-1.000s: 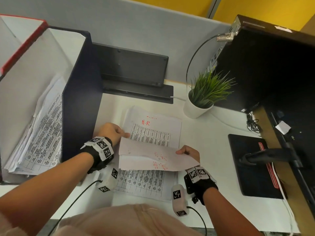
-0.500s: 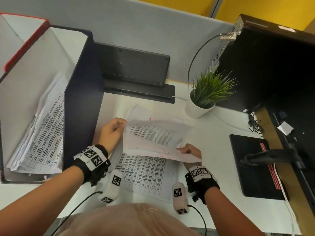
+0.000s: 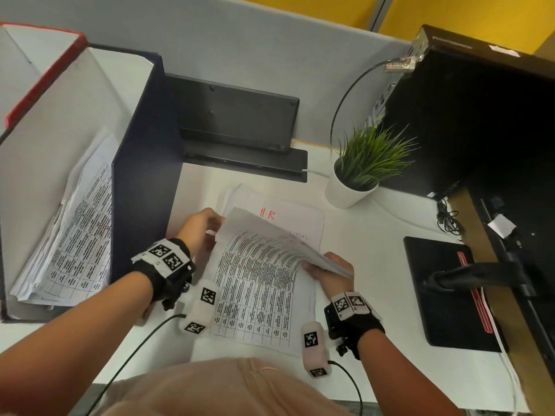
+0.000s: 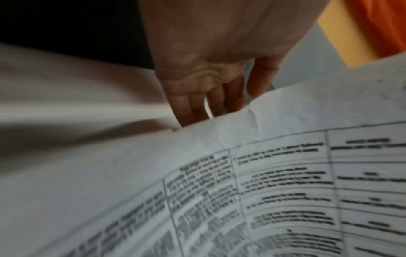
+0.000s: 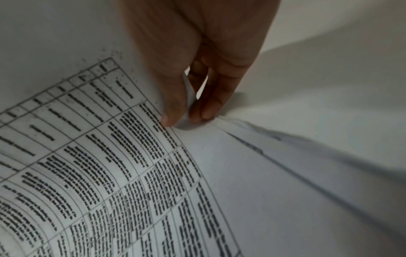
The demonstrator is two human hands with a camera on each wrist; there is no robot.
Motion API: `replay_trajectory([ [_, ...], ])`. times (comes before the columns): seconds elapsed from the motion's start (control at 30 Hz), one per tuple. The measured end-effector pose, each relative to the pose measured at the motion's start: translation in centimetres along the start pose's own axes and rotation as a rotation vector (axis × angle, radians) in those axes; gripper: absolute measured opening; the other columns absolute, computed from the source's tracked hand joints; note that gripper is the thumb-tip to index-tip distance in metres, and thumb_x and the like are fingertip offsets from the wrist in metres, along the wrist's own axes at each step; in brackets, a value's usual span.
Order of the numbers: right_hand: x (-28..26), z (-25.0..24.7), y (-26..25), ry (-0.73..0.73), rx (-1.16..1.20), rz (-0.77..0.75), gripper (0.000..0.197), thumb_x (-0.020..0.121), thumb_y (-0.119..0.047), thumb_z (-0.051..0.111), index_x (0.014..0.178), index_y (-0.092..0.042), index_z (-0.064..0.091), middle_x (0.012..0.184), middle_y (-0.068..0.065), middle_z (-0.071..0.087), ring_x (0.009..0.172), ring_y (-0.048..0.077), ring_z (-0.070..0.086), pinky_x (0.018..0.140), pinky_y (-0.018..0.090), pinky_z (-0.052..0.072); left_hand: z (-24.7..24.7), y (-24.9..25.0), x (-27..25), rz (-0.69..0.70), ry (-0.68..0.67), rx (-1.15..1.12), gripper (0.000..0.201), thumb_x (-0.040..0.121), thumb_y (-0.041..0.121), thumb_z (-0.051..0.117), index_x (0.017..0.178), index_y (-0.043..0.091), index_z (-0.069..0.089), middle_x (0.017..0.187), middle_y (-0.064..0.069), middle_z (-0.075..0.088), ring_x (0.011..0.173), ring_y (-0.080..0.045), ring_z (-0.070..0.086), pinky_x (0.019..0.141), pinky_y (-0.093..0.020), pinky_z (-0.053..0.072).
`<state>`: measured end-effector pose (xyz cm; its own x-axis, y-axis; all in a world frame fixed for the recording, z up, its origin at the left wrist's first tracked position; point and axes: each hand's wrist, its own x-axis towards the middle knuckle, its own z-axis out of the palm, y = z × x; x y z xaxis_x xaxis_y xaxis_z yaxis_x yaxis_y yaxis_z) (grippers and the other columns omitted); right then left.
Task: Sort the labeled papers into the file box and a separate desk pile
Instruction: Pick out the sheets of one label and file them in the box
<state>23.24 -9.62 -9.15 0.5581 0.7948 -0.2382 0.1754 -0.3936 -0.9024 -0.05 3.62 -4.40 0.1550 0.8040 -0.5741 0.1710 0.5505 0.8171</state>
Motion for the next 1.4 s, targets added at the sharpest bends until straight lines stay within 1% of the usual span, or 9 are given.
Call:
replay_trajectory([
  [0.17,-0.1,0.1,0.4,-0.009,0.198,0.077,0.028,0.072,0.017,0.066,0.06,-0.007,0.057,0.06,-0.001,0.058,0.046,-0.007,0.054,0.053,0.01,0.046,-0.5,-0.6,1.1,-0.043,0.082,0.467,0.008,0.084,0.014,0.064,0.079,0.009,0.062,0.061,-0.004,0.06,0.05,-0.016,0.054,0.043,-0.022,0.041],
  [0.27,0.0,0.3,0.5,-0.02,0.265,0.078,0.033,0.071,0.024,0.06,0.06,-0.007,0.057,0.064,0.006,0.056,0.053,0.004,0.057,0.055,0.009,0.048,-0.4,-1.0,1.3,0.032,0.128,0.61,0.016,0.08,0.01,0.067,0.065,0.014,0.064,0.061,-0.002,0.062,0.056,-0.017,0.057,0.051,-0.023,0.047],
  [0.43,-0.2,0.3,0.2,0.007,0.398,0.095,0.042,0.071,0.03,0.047,0.056,-0.009,0.053,0.055,0.005,0.053,0.059,0.017,0.047,0.052,0.01,0.045,0.4,-0.5,1.0,0.144,0.167,0.736,0.007,0.079,0.01,0.07,0.073,0.013,0.071,0.07,0.001,0.064,0.056,-0.008,0.052,0.044,-0.016,0.037],
  [0.57,-0.5,0.2,-0.4,0.002,0.465,0.132,0.041,0.071,0.03,0.044,0.056,-0.008,0.051,0.06,0.005,0.049,0.056,0.015,0.045,0.049,0.01,0.044,0.4,-0.4,1.0,0.183,0.152,0.829,0.009,0.08,0.006,0.069,0.088,0.005,0.072,0.086,-0.007,0.067,0.069,-0.014,0.055,0.065,-0.022,0.048],
  [0.8,0.1,0.3,-1.0,0.002,0.743,0.457,0.05,0.07,0.02,0.036,0.029,-0.008,0.044,0.038,0.001,0.044,0.034,0.016,0.049,0.038,0.018,0.045,-0.4,-1.7,0.6,0.236,0.087,0.828,0.024,0.083,0.017,0.067,0.072,-0.005,0.069,0.069,-0.01,0.06,0.062,-0.019,0.054,0.056,-0.025,0.046],
  [0.93,0.4,0.5,-1.1,0.039,0.742,0.502,0.046,0.068,0.016,0.039,0.03,-0.009,0.045,0.048,0.005,0.047,0.044,0.024,0.051,0.044,0.023,0.046,-1.0,-2.3,-0.1,0.393,0.147,0.91,0.019,0.087,0.025,0.062,0.073,0.014,0.071,0.078,0.003,0.066,0.068,-0.015,0.06,0.059,-0.027,0.047],
  [1.07,0.4,0.4,-1.3,0.075,0.719,0.476,0.038,0.071,0.019,0.042,0.044,-0.005,0.054,0.046,0.003,0.056,0.038,0.017,0.057,0.035,0.019,0.044,-0.7,-2.6,-1.0,0.662,0.14,0.627,0.014,0.08,0.009,0.068,0.084,0.021,0.072,0.069,0.015,0.061,0.057,0.001,0.056,0.054,-0.018,0.047],
  [1.27,0.5,0.4,-0.6,0.084,0.578,0.376,0.053,0.076,0.017,0.038,0.033,-0.01,0.056,0.048,0.004,0.062,0.062,0.027,0.052,0.043,0.017,0.048,-0.4,-2.5,-1.3,0.491,-0.02,0.225,0.03,0.085,-0.007,0.053,0.069,0.017,0.059,0.081,-0.002,0.068,0.073,-0.016,0.062,0.07,-0.028,0.048],
  [1.4,-0.3,0.6,-0.7,0.125,0.193,0.13,0.038,0.068,0.005,0.076,0.071,-0.019,0.047,0.065,-0.003,0.055,0.061,0.012,0.052,0.052,0.008,0.044,-0.1,-2.3,-1.1,0.377,-0.073,0.123,0.031,0.09,-0.005,0.047,0.066,0.012,0.054,0.068,0.002,0.064,0.064,-0.011,0.057,0.056,-0.013,0.046],
])
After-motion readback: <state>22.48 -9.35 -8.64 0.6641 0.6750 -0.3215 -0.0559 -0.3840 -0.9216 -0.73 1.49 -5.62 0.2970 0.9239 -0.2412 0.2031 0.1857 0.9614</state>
